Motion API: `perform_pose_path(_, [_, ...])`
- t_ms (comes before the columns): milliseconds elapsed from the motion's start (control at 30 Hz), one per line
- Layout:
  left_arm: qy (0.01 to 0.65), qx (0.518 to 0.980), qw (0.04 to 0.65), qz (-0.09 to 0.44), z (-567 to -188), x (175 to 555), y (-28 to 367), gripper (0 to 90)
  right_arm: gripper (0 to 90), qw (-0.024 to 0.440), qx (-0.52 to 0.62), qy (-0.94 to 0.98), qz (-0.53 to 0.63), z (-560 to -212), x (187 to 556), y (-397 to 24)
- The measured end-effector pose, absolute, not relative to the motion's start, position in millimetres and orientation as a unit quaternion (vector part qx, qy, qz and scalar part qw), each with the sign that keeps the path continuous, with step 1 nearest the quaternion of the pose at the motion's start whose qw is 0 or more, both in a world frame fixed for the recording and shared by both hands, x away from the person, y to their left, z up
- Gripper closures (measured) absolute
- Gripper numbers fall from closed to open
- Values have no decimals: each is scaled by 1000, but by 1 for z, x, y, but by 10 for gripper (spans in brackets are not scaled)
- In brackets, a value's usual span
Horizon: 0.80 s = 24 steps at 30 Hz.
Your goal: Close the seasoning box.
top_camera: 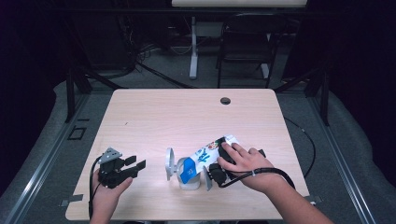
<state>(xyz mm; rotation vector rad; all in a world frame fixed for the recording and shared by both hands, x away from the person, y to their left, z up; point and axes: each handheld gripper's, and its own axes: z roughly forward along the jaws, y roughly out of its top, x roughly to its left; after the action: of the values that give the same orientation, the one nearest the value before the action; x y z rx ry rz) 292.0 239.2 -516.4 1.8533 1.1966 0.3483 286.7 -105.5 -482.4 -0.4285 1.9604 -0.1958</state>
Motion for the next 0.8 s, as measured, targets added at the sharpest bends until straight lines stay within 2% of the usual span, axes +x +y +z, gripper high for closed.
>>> perform_pose_path(800, [484, 747, 435, 138, -517, 293, 240, 506, 502, 533, -183, 822, -80, -484, 286, -107])
